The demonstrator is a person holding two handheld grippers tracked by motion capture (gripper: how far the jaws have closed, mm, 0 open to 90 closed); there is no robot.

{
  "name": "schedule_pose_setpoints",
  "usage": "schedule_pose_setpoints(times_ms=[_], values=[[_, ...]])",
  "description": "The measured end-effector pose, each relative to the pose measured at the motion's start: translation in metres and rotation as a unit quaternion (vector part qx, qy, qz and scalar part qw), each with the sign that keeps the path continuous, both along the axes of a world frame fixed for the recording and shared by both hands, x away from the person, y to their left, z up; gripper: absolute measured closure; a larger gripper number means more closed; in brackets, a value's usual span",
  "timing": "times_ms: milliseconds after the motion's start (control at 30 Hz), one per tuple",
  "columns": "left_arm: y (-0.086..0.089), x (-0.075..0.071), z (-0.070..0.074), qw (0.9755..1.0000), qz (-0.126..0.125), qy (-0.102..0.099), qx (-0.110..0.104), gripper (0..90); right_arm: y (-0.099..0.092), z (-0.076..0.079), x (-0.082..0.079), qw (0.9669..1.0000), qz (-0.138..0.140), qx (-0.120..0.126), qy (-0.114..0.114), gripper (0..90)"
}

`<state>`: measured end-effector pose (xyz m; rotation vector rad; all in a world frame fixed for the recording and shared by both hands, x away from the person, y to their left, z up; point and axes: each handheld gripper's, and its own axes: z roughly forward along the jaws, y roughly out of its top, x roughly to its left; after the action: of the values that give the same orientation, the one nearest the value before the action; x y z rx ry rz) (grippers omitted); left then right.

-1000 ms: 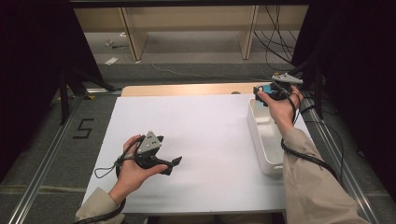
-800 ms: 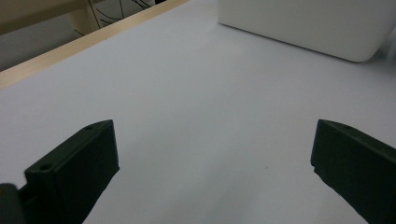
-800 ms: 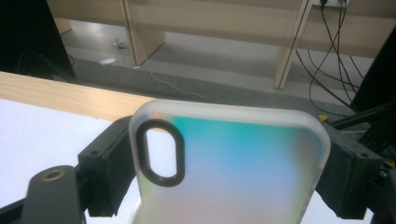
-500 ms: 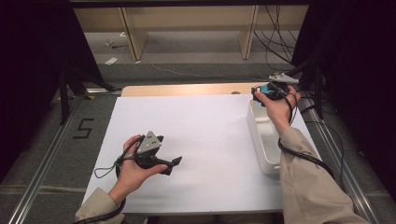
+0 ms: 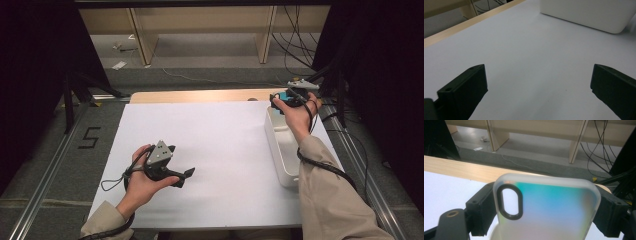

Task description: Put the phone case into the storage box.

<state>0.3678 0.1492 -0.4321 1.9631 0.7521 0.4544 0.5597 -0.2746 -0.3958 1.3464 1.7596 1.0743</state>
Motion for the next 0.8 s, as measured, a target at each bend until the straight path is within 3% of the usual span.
schedule_pose_setpoints(times_ms=[800], values=[[0.000, 0.000, 0.000, 1.0000, -0.001, 0.001, -0.002, 0.4, 0.003, -0.011, 0.002, 0.9998, -0.006, -0.008, 0.017, 18.1]])
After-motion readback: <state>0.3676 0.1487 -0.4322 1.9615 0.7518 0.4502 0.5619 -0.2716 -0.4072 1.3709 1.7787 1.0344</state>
